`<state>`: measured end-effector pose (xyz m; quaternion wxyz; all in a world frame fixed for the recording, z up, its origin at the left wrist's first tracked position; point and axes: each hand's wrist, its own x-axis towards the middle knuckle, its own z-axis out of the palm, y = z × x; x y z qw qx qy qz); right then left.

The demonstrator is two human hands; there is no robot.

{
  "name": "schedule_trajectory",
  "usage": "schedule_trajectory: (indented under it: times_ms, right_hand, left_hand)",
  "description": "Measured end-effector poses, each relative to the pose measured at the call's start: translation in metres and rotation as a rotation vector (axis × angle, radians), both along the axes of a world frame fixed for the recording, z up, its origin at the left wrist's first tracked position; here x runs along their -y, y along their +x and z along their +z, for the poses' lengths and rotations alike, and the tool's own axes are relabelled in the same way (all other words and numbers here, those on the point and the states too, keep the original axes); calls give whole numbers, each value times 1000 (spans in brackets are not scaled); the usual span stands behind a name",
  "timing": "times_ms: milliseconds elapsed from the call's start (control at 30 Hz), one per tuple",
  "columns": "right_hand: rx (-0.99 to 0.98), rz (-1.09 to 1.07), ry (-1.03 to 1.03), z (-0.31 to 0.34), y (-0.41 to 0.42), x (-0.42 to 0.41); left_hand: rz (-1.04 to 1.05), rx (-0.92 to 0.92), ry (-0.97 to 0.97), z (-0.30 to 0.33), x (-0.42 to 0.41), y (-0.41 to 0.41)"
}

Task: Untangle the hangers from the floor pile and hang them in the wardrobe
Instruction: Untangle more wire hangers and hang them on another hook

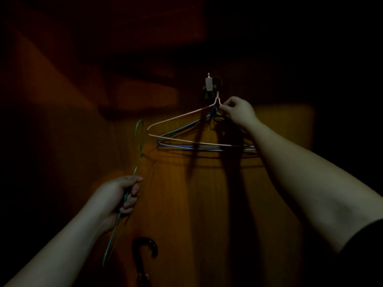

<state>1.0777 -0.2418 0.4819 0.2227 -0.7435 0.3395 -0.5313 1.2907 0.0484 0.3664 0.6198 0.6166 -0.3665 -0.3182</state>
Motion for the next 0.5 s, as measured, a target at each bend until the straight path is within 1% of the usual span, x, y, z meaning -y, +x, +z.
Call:
schedule_trajectory:
  times_ms: [133,233,367,500]
  right_hand:
    - [-41,12,4,-11,7,2]
    - [-69,1,-10,-16,10,7]
    - [-141,-67,-78,-18,13,12]
    - [-205,-119,-98,-16,15,14]
  left_hand:
    - [10,23,59,1,4,2]
    - [-8,21,29,-2,3,5]
    - [-60,-118,-49,-9,5,11]
    - [-79,-114,-54,-15,6,11]
